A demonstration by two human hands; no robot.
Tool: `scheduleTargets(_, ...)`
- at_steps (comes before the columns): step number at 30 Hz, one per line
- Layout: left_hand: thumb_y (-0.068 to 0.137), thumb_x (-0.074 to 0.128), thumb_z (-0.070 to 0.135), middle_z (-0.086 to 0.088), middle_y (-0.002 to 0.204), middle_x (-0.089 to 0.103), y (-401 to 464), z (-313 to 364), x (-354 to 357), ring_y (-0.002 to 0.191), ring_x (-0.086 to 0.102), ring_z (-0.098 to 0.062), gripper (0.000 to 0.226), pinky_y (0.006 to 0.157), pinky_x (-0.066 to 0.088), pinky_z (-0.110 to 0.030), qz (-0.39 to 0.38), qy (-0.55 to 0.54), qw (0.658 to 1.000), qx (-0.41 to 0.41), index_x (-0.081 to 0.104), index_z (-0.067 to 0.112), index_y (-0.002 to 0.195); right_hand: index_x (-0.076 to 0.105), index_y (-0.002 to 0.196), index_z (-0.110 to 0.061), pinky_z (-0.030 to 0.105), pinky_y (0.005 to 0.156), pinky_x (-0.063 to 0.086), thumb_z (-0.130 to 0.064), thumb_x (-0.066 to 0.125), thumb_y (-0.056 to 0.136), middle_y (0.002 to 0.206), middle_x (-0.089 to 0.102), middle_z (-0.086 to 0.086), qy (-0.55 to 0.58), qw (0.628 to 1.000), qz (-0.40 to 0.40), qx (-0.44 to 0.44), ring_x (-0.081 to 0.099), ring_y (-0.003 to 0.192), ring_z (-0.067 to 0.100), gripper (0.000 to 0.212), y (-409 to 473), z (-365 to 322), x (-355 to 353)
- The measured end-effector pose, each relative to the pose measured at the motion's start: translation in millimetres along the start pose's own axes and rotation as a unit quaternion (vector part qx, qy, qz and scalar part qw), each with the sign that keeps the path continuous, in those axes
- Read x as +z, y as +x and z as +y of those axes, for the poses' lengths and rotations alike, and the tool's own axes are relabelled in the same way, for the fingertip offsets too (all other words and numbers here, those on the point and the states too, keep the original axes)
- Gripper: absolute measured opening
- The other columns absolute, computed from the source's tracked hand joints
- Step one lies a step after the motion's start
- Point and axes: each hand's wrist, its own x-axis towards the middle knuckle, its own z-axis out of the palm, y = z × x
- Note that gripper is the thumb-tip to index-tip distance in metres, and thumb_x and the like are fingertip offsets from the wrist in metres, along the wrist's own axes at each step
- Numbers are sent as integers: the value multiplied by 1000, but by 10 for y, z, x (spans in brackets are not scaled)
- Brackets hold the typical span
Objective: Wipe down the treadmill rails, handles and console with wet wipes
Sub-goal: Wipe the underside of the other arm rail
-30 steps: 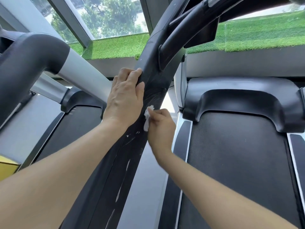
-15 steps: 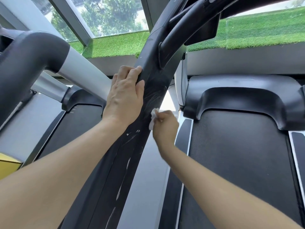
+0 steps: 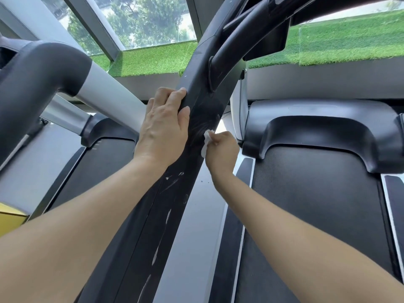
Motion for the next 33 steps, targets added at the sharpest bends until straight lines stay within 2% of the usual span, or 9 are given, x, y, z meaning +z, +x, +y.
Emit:
scheduleTargets(3, 100, 40, 24, -1, 131, 42, 1, 1, 2, 115, 39, -21, 41, 96, 27, -24, -3, 0, 1000, 1, 42, 15, 140, 61, 89, 3, 20, 60, 38, -25, 49, 98, 73, 52, -3, -11, 1000, -3, -15, 53, 69, 13, 32, -125, 53, 23)
scheduleTargets(7, 100, 41, 23, -2, 131, 42, -2, -7, 5, 115, 39, -21, 41, 94, 27, -21, -1, -2, 1000, 4, 42, 14, 140, 64, 106, -4, 1, 67, 36, -9, 48, 95, 94, 50, -7, 2, 995, -48, -92, 45, 79, 4, 20, -553, 222, -56)
scheduleTargets(9, 100, 41, 23, -2, 131, 42, 3, -12, 8, 115, 39, -21, 41, 95, 28, -22, 0, -1, 1000, 4, 42, 14, 140, 63, 97, -4, 4, 60, 36, -14, 49, 97, 81, 52, -8, 37, 998, -26, -45, 49, 68, 3, 17, -360, 180, -12)
scheduleTargets(12, 100, 41, 24, -1, 131, 42, 3, -10, 5, 115, 39, -21, 41, 96, 28, -24, -2, -3, 1000, 3, 42, 15, 140, 52, 77, -5, 21, 60, 33, -23, 48, 98, 70, 49, 0, 58, 997, 20, 40, 45, 64, 14, 28, 133, 21, 89)
scheduleTargets(16, 100, 40, 24, 0, 131, 42, -3, -22, 11, 116, 38, -19, 41, 94, 26, -20, 3, -5, 1000, 6, 42, 15, 140, 63, 81, -7, 22, 67, 37, -9, 53, 93, 72, 52, -3, 144, 984, 68, 80, 49, 73, 15, 16, 550, -161, 166)
scheduleTargets(18, 100, 41, 24, 0, 131, 42, -1, -26, 13, 115, 38, -19, 41, 93, 26, -20, 4, -5, 1000, 7, 42, 15, 140, 63, 76, -13, 16, 68, 38, -8, 55, 92, 70, 50, -8, 154, 984, 84, 36, 50, 72, 12, 19, 518, -242, 151)
scheduleTargets(21, 100, 41, 23, -1, 131, 43, 2, -27, 15, 115, 39, -20, 41, 94, 26, -21, 4, -6, 1000, 10, 42, 14, 140, 71, 104, -8, 1, 75, 35, -2, 52, 94, 83, 50, -15, 122, 986, 74, -85, 50, 79, 2, 23, 299, -282, 160)
scheduleTargets(26, 100, 41, 22, -2, 131, 42, 0, -12, 7, 116, 38, -21, 41, 95, 27, -23, 2, 0, 1000, 10, 42, 14, 140, 69, 114, -12, 15, 84, 42, 7, 49, 90, 89, 52, -16, 132, 976, 21, -170, 54, 86, 7, 36, -82, -241, 69)
scheduleTargets(33, 100, 40, 23, -1, 131, 42, -3, -10, 7, 118, 38, -20, 41, 97, 27, -24, -5, -5, 1000, 3, 42, 14, 140, 67, 117, -10, 6, 89, 40, 10, 52, 89, 103, 60, -15, 117, 968, -65, -211, 54, 98, -12, 37, -591, 44, -120)
